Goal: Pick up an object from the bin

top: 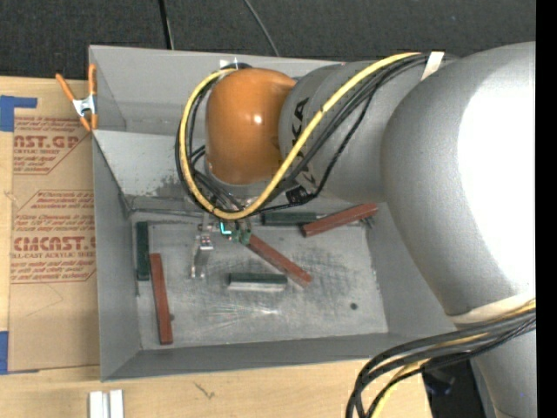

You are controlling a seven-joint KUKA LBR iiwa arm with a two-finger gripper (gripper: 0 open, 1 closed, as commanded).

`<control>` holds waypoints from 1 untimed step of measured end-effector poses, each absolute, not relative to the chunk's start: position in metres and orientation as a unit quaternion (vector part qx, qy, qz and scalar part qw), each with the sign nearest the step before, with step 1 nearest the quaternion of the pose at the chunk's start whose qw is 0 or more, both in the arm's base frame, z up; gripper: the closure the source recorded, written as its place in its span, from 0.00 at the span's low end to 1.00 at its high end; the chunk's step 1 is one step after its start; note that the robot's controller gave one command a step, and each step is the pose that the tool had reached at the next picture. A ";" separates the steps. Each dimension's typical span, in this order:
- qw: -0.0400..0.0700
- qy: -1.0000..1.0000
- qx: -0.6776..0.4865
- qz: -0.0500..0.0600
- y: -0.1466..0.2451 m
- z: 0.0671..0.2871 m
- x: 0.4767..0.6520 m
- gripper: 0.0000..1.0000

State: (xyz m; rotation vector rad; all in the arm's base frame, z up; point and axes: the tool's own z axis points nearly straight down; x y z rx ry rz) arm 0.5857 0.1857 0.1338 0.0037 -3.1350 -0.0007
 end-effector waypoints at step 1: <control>-0.001 -1.000 0.000 -0.001 0.185 0.139 0.588 0.00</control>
Offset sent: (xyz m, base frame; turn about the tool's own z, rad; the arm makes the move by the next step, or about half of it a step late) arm -0.0529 -0.0468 -0.0264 -0.1687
